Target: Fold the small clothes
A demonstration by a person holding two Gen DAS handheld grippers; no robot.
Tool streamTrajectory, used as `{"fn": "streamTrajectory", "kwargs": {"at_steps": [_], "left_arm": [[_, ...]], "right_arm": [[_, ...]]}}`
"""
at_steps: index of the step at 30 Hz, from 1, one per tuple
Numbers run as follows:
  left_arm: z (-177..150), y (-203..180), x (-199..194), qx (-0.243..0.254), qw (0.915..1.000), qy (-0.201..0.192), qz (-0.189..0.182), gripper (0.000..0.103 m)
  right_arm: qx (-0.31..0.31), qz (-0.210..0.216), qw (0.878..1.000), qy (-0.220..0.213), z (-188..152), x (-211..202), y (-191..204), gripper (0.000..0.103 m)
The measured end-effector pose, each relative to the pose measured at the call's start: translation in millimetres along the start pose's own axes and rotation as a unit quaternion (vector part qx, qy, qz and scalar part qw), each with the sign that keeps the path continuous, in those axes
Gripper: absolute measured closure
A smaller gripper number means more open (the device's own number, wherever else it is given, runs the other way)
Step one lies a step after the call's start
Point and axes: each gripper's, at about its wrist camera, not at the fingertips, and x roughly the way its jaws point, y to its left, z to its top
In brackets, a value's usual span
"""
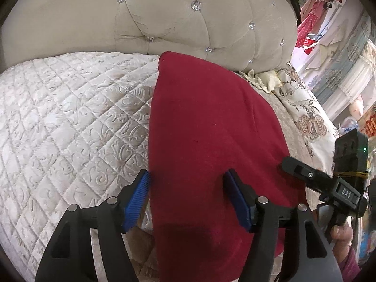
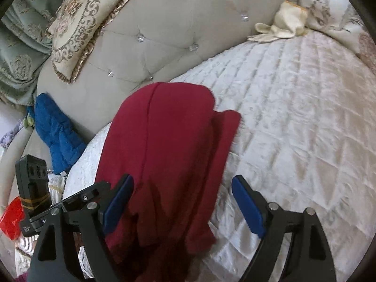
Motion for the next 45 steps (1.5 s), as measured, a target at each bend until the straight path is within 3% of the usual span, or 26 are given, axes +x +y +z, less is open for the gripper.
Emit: {"fn": "streamTrajectory", "kwargs": {"at_steps": [17,25,27,29,32,39,45], "left_arm": [[3.8,3.6,11.2,-0.01,0.9997,0.003,-0.021,0.052],[1.7,2.9,7.2,-0.006,0.9998,-0.003,-0.02,0.062],[1.7,1.2,6.1,-0.002,0.9998,-0.005,-0.018,0.066],[1.3,-1.2,3.5,0.002,0.9998,-0.01,-0.016,0.077],[1.0,-2.5,-6.5,-0.002,0.9996,-0.016,-0.022,0.087],[-10.6,-8.3,-62.9,-0.022,0.9988,-0.027,-0.035,0.091],[-43.3,7.3,-101.4,-0.044,0.999,-0.01,0.006,0.09]], "right_arm": [[-0.038,-0.002,0.999,0.002,7.2,26.9,16.2,0.014],[-0.036,-0.001,0.999,-0.007,5.9,22.6,18.2,0.032],[-0.035,-0.002,0.999,-0.007,5.9,21.4,18.2,0.039],[-0.036,-0.005,0.999,-0.011,5.3,18.0,19.9,0.044],[-0.034,-0.001,0.999,-0.014,6.9,10.2,25.3,0.052],[-0.031,0.041,0.999,0.006,4.5,-12.4,55.7,0.055],[-0.053,0.06,0.995,0.061,-22.0,-9.2,91.1,0.055]]}}
